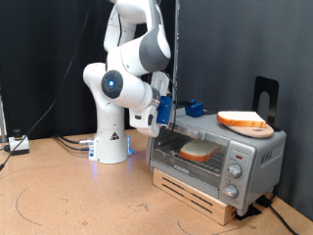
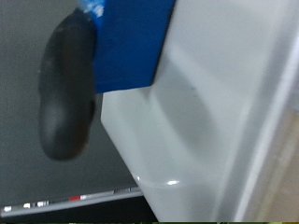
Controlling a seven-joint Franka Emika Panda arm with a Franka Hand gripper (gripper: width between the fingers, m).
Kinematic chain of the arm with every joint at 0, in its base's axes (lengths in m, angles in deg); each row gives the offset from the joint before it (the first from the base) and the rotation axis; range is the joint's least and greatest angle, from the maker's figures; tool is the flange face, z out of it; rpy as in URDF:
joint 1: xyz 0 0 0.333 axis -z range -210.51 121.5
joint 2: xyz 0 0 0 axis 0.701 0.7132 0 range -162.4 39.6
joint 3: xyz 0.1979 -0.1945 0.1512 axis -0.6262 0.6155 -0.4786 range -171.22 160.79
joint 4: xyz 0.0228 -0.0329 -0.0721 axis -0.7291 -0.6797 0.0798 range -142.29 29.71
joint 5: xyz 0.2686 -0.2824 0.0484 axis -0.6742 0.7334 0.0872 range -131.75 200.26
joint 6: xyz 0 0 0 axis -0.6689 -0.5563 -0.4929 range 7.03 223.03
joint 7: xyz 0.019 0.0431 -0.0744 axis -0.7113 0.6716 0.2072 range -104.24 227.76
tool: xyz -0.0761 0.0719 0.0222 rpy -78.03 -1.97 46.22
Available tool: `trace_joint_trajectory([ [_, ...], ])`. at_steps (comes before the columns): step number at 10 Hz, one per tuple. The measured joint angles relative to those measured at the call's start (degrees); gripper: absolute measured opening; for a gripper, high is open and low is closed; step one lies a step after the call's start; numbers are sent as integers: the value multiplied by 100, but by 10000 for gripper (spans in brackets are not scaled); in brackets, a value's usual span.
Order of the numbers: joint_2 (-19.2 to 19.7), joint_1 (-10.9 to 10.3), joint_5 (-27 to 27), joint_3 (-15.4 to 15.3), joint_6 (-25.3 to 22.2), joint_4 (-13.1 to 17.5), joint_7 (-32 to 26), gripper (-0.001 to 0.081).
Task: Make a piece of toast with the oven
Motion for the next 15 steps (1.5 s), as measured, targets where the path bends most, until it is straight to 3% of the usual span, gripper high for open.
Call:
trace_joint_trajectory([
  [4,234,583,117,171,328,93,356,809],
  [7,388,663,341,157,489,181,344,809],
  [12,1305,1145,538,406,704,821,428,809],
  [14,1729,1239,637,477,821,1089,653,809],
  [15,1726,1235,637,471,820,1081,650,809],
])
